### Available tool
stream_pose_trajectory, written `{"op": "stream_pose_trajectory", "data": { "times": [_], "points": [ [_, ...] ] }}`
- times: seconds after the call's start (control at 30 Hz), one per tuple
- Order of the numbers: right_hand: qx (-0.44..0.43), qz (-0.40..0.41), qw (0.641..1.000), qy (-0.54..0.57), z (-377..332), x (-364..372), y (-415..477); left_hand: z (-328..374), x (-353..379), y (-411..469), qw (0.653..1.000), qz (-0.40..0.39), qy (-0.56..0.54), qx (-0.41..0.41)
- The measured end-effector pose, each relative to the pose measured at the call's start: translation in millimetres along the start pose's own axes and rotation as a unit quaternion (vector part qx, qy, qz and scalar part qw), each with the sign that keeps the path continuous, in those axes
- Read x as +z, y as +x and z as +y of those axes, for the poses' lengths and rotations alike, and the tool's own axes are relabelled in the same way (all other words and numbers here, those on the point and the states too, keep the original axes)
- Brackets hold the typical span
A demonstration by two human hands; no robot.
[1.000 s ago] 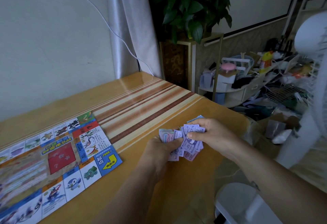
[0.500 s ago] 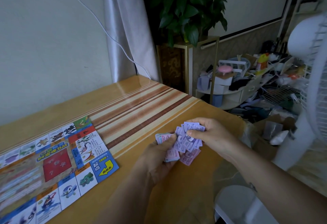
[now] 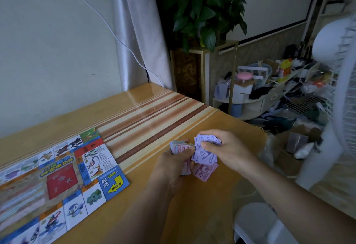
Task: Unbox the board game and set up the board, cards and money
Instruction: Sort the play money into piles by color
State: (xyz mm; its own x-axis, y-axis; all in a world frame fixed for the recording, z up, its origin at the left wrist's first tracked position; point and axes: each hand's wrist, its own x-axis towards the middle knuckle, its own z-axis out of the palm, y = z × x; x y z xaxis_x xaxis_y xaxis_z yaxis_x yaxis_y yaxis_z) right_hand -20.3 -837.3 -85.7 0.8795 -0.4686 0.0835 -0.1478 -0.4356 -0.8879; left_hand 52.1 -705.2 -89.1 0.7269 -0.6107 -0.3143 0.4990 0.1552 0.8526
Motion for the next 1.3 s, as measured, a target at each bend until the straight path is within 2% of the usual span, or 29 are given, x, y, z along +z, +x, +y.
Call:
{"op": "stream_pose_trajectory", "data": {
  "times": [0.1,0.23,0.43,0.63,0.73,0.83,0.9,0.97,1.03,1.13,1.3],
  "points": [
    [-0.019,-0.016,0.999,-0.022,-6.6,-15.6,1.3,6.2,4.7,1.2,0.999,-0.023,-0.026,-0.019],
    [0.013,0.041,0.999,-0.023,0.6,-39.6,9.8,12.5,2.2,4.3,0.994,0.000,-0.107,-0.039],
    [0.025,0.014,0.985,-0.170,24.8,-41.2,13.2,14.9,-6.2,-2.4,0.975,0.051,-0.187,-0.107],
    [0.055,-0.009,0.957,-0.284,32.2,-47.0,19.1,20.2,-6.9,-12.5,0.967,0.017,-0.218,-0.130],
    [0.039,-0.019,0.931,-0.362,26.8,-49.4,21.2,21.4,-6.6,-13.3,0.970,-0.007,-0.206,-0.130],
    [-0.014,-0.025,0.903,-0.428,18.3,-55.2,21.1,21.5,-6.3,-12.7,0.971,-0.019,-0.199,-0.131],
    [-0.032,-0.106,0.890,-0.442,12.0,-57.9,21.2,21.3,-5.5,-12.3,0.972,-0.017,-0.194,-0.132],
    [-0.022,-0.196,0.852,-0.485,5.4,-55.1,21.7,19.8,-4.7,-11.9,0.971,-0.010,-0.193,-0.137],
    [-0.014,-0.234,0.814,-0.531,0.1,-49.7,23.1,19.0,-2.6,-12.4,0.970,-0.008,-0.194,-0.144],
    [-0.023,-0.236,0.791,-0.563,-5.8,-45.4,26.3,18.8,-2.7,-12.6,0.969,-0.029,-0.191,-0.153],
    [-0.041,-0.234,0.776,-0.584,-8.5,-48.5,30.1,20.7,-7.0,-17.7,0.969,-0.090,-0.183,-0.137]
  ]
}}
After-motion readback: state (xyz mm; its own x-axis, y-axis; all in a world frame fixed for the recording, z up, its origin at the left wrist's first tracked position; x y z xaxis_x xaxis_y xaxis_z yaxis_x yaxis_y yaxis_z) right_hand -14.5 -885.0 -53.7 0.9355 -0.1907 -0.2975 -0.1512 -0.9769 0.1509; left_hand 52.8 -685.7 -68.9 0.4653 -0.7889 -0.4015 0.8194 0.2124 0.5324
